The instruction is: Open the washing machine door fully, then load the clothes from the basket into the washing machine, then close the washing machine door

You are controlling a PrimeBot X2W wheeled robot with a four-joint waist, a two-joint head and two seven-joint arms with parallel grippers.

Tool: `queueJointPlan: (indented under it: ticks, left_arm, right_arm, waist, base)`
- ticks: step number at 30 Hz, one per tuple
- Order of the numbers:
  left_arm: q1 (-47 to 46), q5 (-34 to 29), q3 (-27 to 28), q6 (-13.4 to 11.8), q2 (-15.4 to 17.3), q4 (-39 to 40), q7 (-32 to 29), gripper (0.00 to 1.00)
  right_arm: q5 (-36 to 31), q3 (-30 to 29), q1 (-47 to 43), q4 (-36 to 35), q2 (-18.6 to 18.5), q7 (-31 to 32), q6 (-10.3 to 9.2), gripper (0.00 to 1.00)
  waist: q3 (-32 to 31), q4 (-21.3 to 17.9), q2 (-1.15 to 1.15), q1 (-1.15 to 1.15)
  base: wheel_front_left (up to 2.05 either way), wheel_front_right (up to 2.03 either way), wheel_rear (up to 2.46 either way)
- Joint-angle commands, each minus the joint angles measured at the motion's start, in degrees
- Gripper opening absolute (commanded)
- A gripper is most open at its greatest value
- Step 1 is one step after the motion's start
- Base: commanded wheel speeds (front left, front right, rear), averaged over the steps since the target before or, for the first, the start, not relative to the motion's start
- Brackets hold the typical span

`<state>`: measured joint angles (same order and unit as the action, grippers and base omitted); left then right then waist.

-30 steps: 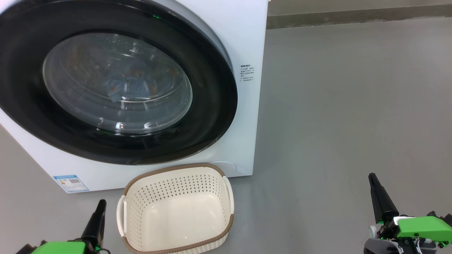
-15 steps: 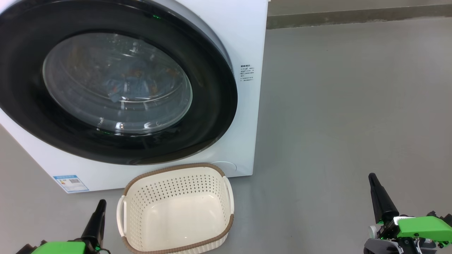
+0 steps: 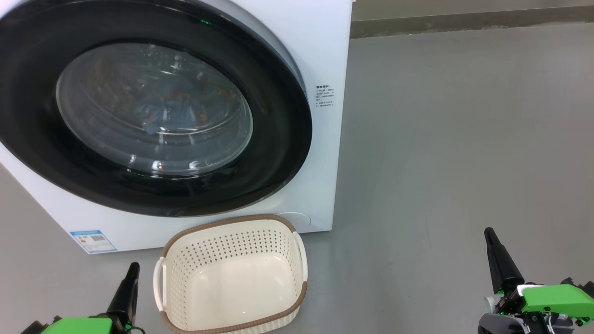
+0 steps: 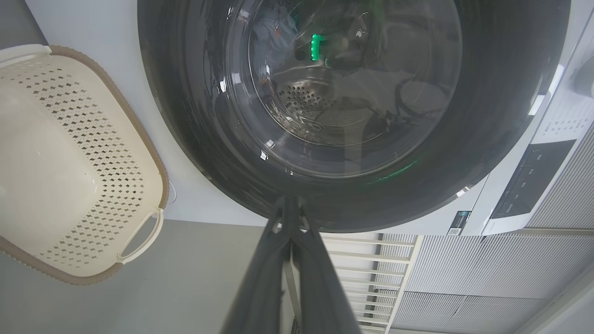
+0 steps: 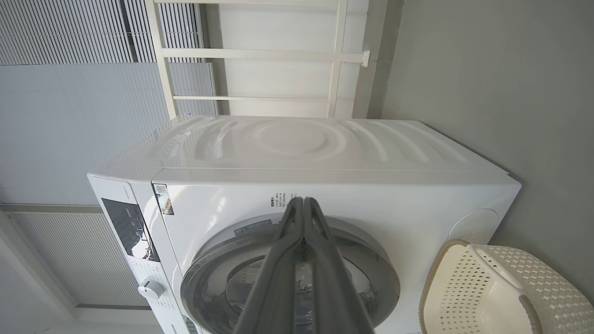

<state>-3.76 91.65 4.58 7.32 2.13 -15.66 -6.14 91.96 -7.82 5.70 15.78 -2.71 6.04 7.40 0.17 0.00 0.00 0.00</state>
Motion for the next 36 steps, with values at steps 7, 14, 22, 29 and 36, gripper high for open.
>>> queueJointPlan:
  ticks: [7, 14, 22, 29, 36]
  left_arm:
    - [-2.43, 0.46, 2.01, 0.17, 0.75, 1.63, -0.4, 0.0]
    - [-2.43, 0.46, 2.01, 0.17, 0.75, 1.63, -0.4, 0.0]
    - [-2.43, 0.46, 2.01, 0.17, 0.75, 1.63, -0.4, 0.0]
    - [-2.43, 0.46, 2.01, 0.17, 0.75, 1.63, -0.4, 0.0]
    - [-2.43, 0.46, 2.01, 0.17, 0.75, 1.63, -0.4, 0.0]
  right_arm:
    - [0.16, 1.24, 0.49, -1.76, -0.18, 0.49, 0.09, 0.0]
    - [0.15, 1.24, 0.49, -1.76, -0.18, 0.5, 0.09, 0.0]
    - [0.15, 1.24, 0.49, -1.76, -0.17, 0.5, 0.09, 0.0]
    - [0.15, 1.24, 0.49, -1.76, -0.17, 0.5, 0.09, 0.0]
    - [0.15, 1.24, 0.49, -1.76, -0.17, 0.5, 0.09, 0.0]
  waist:
    - [0.0, 0.0, 0.0, 0.0]
    - [0.0, 0.0, 0.0, 0.0]
    - [0.0, 0.0, 0.0, 0.0]
    - [0.0, 0.0, 0.0, 0.0]
    - [0.0, 0.0, 0.0, 0.0]
  base:
    - [0.0, 0.0, 0.0]
    - [0.0, 0.0, 0.0]
    - [0.0, 0.0, 0.0]
    - [0.0, 0.0, 0.0]
    - [0.0, 0.0, 0.0]
